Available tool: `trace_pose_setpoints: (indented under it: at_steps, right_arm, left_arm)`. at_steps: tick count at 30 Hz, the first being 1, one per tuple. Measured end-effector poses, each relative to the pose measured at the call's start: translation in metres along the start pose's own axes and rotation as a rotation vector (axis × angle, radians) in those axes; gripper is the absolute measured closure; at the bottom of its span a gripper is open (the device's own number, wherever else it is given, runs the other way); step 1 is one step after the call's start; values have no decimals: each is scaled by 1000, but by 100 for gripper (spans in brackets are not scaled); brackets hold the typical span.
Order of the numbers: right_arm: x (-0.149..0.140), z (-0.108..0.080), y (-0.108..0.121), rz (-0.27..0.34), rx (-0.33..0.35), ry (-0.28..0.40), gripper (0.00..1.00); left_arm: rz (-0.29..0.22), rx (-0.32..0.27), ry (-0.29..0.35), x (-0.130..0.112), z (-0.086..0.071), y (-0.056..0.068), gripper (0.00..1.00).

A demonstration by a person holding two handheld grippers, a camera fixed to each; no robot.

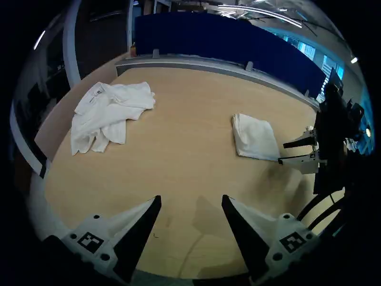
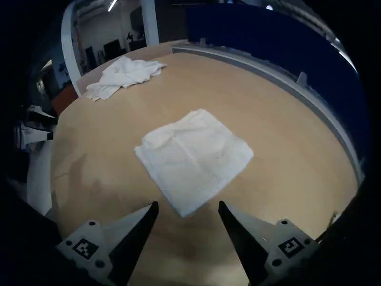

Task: Fold towel

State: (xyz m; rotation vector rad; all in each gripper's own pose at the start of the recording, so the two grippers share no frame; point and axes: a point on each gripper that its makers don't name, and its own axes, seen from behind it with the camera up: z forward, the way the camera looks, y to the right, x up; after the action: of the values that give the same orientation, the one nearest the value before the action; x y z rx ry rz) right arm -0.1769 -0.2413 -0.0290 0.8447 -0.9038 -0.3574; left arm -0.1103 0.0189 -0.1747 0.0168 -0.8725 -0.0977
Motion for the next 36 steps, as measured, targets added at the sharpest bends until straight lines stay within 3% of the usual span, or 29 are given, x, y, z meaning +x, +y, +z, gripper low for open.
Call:
trace_pose_setpoints:
  at_steps: [4,16,20,36]
  right_arm:
    - [-7,4,1,0,-13,-5,8]
    - [-12,12,-1,19,-14,-16,51]
    - [-10,13,-2,27,-11,-14,70]
    - [-11,13,-2,37,-14,-20,95]
  left_arm:
    - [-1,-1,-1,0,-1,1,6]
    - [-12,1,-4,-1,0,-3,6]
    - [-13,0,-5,-1,2,-3,6]
    - [-11,-1,-4,2,4,-2,6]
